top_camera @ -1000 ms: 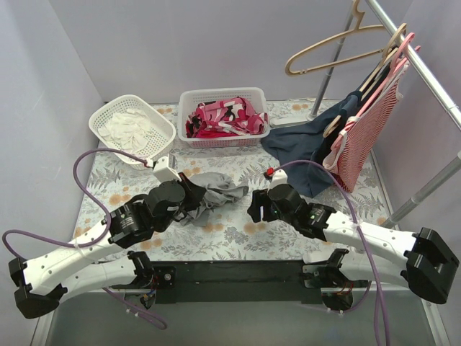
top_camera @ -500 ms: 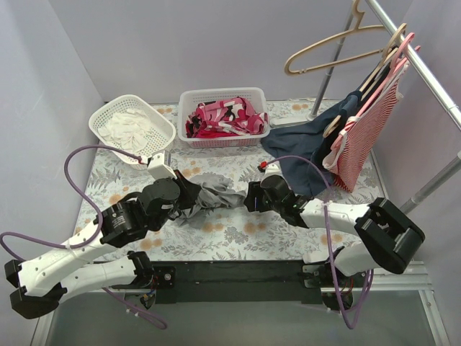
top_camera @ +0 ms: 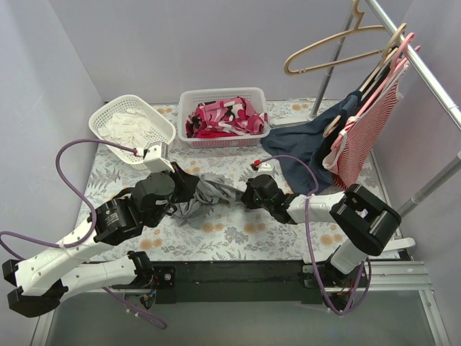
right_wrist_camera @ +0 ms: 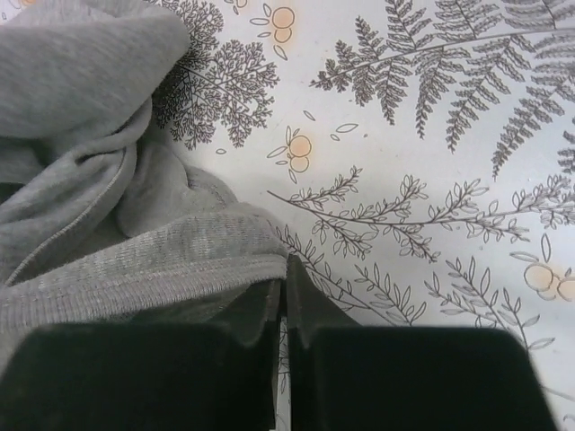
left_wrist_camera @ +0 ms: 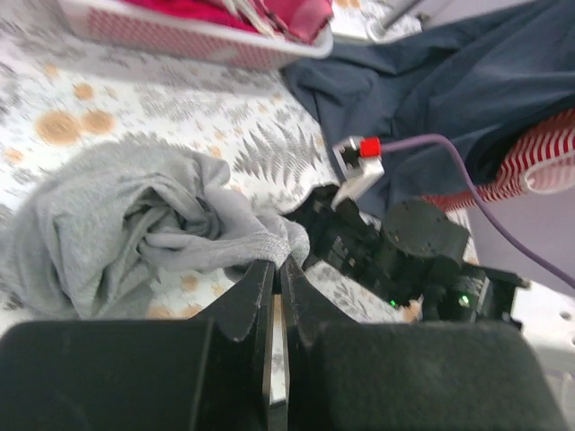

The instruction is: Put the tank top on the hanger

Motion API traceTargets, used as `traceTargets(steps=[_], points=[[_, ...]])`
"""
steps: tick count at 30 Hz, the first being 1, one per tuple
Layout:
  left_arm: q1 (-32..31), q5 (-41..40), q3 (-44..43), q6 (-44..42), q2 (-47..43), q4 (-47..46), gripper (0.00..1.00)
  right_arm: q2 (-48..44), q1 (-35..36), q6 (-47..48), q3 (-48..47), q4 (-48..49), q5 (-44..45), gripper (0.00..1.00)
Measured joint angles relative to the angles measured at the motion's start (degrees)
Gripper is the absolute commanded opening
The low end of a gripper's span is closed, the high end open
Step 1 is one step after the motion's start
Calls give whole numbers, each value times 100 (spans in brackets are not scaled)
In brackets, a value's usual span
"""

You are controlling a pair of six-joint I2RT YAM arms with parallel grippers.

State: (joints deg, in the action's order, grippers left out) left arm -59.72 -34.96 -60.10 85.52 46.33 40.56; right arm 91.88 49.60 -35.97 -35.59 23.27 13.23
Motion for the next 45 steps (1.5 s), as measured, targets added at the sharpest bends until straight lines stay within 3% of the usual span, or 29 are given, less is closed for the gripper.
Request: traceTargets(steps=[3, 7, 11, 16, 22, 32, 40, 45], points=[[0, -337, -227, -258, 48, 37, 0, -131, 162, 13, -184, -380, 328, 1], [0, -973, -737, -1003, 120, -74, 0, -581, 752, 315, -1172, -1580, 1226, 1], [0, -1521, -1128, -2087, 24, -990, 0, -1276, 1360, 844, -2535, -2481, 2033, 1], [4, -1585, -1497, -3412, 26, -2389, 0, -2153, 1458, 1757, -3818, -2979, 2791, 1], [7, -1115, -3200, -4223, 1209, -3005, 0, -2306, 1427, 3047, -5246, -2997, 3510, 1], [267, 181, -6006, -4435, 3198, -1921, 0, -1305, 1425, 4846, -7630, -2577, 4009, 1], [393, 828, -6380, -4341, 3206, -1602, 0, -487, 1425, 6033, -8789, -1797, 4094, 1], [1152, 1589, -6426, -4044, 3379, -1272, 0, -227, 1425, 6347, -8972, -1556, 4107, 1]])
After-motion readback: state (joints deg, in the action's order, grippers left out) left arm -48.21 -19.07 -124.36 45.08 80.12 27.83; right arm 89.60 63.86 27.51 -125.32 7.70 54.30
